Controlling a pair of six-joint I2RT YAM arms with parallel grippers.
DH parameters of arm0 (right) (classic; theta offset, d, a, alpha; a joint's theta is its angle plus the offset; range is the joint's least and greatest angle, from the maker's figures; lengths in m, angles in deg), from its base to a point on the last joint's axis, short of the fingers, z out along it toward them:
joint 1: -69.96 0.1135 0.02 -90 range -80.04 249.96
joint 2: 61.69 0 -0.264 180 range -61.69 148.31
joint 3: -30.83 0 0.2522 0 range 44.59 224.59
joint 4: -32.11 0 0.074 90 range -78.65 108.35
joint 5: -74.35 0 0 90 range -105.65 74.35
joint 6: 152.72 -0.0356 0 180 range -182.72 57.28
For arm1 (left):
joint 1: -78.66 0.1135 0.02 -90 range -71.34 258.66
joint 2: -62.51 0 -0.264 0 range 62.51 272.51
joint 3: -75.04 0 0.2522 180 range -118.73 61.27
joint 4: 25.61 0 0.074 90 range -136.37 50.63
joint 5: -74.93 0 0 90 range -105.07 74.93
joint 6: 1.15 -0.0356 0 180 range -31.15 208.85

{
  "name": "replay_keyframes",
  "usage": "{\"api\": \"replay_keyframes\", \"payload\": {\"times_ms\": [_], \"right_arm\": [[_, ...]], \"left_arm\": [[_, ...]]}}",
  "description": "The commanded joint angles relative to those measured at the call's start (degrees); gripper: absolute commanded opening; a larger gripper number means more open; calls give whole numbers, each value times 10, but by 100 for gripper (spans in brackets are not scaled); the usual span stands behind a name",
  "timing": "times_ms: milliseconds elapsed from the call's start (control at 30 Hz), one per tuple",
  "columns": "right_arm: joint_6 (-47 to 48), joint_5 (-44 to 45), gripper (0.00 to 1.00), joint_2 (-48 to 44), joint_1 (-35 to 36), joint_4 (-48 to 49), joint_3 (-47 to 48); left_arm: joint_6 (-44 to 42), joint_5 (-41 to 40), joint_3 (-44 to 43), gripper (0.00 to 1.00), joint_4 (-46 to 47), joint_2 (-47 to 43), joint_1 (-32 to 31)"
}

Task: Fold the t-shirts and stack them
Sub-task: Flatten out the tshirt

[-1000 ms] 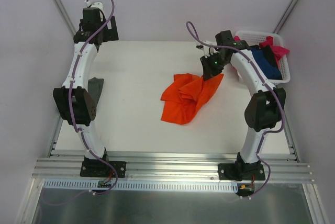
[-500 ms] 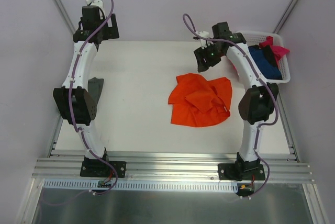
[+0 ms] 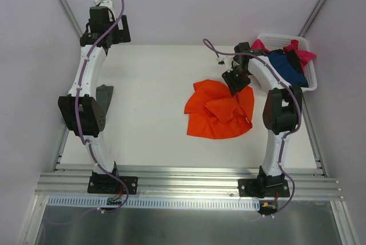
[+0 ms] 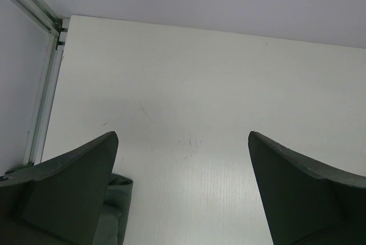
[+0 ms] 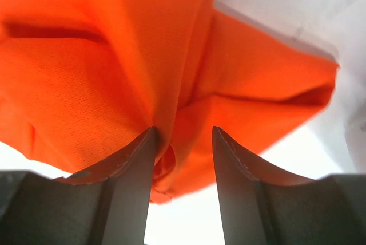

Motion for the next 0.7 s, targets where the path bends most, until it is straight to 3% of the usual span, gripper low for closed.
{"api": "replay_keyframes", "payload": {"times_ms": [0, 367, 667], "right_arm": [[23, 25, 47, -77, -7, 0, -14], [24, 29, 45, -104, -8, -11, -13], [34, 37, 44, -111, -8, -3, -74]], "left_arm": [[15, 13, -6, 99, 10, -7, 1], [21, 18, -11, 99, 10, 0, -6], [21, 17, -8, 99, 10, -3, -6]]}}
